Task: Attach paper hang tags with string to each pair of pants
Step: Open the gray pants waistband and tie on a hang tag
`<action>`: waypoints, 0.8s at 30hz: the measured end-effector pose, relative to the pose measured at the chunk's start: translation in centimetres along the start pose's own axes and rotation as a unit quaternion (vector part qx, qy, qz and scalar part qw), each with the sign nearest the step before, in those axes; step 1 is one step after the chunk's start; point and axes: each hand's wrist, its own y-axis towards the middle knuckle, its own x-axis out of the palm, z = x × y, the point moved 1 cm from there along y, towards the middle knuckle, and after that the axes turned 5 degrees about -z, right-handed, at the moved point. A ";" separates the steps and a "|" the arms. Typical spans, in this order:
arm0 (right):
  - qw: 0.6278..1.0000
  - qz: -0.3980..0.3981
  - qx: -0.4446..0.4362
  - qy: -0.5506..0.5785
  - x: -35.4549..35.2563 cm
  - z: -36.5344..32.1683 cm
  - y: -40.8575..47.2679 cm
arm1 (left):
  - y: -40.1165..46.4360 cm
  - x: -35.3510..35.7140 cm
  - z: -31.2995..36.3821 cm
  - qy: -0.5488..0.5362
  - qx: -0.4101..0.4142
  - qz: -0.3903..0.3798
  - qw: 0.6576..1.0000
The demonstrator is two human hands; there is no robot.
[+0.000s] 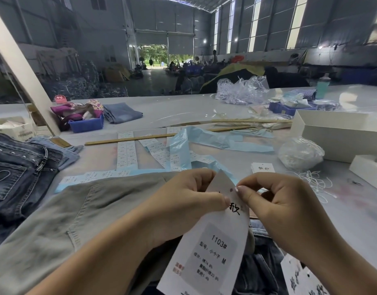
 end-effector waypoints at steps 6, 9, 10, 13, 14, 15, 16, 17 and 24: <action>0.989 0.097 -0.043 -0.106 -0.2 -0.5 -0.4 | 0.3 0.0 -0.3 0.003 -0.007 0.013 1.000; 0.983 0.117 -0.071 -0.124 -0.4 -0.9 -0.5 | 0.4 0.1 -0.4 0.015 -0.011 0.019 1.000; 0.983 0.117 -0.079 -0.122 -0.4 -1.0 -0.5 | 0.4 0.2 -0.4 0.017 -0.011 0.023 1.000; 0.985 0.116 -0.090 -0.095 -0.3 -0.9 -0.6 | 0.5 0.4 -0.2 0.019 -0.010 0.029 0.999; 0.985 0.110 -0.095 -0.094 -0.2 -0.9 -0.5 | 0.5 0.4 -0.2 0.021 -0.010 0.031 0.999; 0.986 0.101 -0.097 -0.093 -0.2 -0.9 -0.5 | 0.5 0.4 -0.2 0.026 -0.010 0.033 0.999; 0.987 0.092 -0.095 -0.091 -0.2 -0.9 -0.5 | 0.5 0.4 -0.3 0.030 -0.011 0.035 0.999; 0.988 0.086 -0.092 -0.084 -0.2 -1.0 -0.5 | 0.5 0.4 -0.2 0.033 -0.011 0.036 0.999; 0.997 0.054 -0.052 -0.005 -0.2 -0.9 -0.6 | 0.3 0.5 -0.1 0.045 -0.005 0.024 0.999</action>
